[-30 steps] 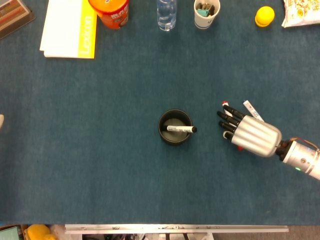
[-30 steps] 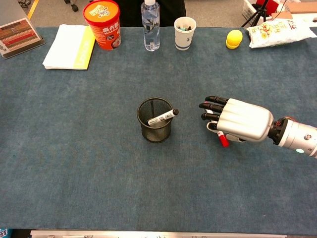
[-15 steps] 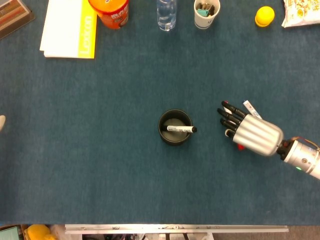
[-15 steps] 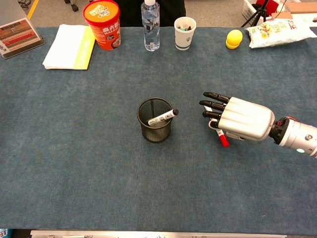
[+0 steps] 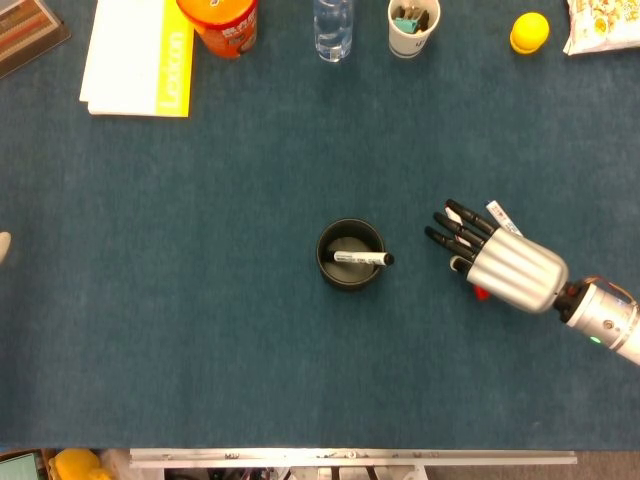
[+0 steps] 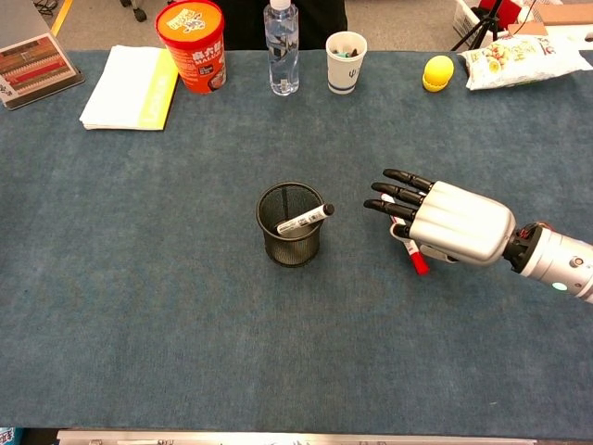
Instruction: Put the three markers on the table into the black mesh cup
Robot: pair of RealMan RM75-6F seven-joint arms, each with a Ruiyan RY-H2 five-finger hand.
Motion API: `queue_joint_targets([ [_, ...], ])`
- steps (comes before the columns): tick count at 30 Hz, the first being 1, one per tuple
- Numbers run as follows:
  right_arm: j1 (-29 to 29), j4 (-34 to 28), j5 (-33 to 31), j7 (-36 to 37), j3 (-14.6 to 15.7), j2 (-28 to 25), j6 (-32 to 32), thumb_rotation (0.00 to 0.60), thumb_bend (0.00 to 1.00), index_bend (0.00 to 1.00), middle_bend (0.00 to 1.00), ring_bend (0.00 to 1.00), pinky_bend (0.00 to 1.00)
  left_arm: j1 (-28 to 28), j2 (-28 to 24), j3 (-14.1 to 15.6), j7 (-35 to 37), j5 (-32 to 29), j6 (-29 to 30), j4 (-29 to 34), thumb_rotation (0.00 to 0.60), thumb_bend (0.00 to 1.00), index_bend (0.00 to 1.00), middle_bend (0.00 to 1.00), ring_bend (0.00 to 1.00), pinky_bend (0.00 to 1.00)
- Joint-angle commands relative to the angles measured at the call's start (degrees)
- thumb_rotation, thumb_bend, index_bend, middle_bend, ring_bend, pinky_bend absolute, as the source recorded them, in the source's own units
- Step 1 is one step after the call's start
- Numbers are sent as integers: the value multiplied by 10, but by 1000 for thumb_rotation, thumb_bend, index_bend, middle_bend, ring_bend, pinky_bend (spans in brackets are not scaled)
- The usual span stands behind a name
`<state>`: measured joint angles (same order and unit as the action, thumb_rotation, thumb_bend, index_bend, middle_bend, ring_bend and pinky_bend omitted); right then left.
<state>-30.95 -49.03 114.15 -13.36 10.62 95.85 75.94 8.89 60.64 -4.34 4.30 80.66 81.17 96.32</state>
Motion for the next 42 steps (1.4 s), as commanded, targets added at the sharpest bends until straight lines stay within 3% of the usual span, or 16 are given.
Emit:
queue_joint_targets([
  [1,1,11,-1,4,4,7,0,600,233,525,138,0,0,0,-1,0,0,0,-1,1,600,229,251,28,0,79],
  [17,-5,41,-8,21,10,27,4,600,233,525,134,0,0,-2,-1,-3,2,0,-2,0,600,230,251,26,0,79],
  [26,-10,32,-13,25,10,28,5,600,235,476,122,0,0,-2,-1,-3,4,0,-4,-1,600,230,251,22,0,79],
  [42,-15,22,-25,21,11,26,-11,600,258,479,122,0,0,-3,-1,-5,9,1,-4,-3,600,230,256,21,0,79],
])
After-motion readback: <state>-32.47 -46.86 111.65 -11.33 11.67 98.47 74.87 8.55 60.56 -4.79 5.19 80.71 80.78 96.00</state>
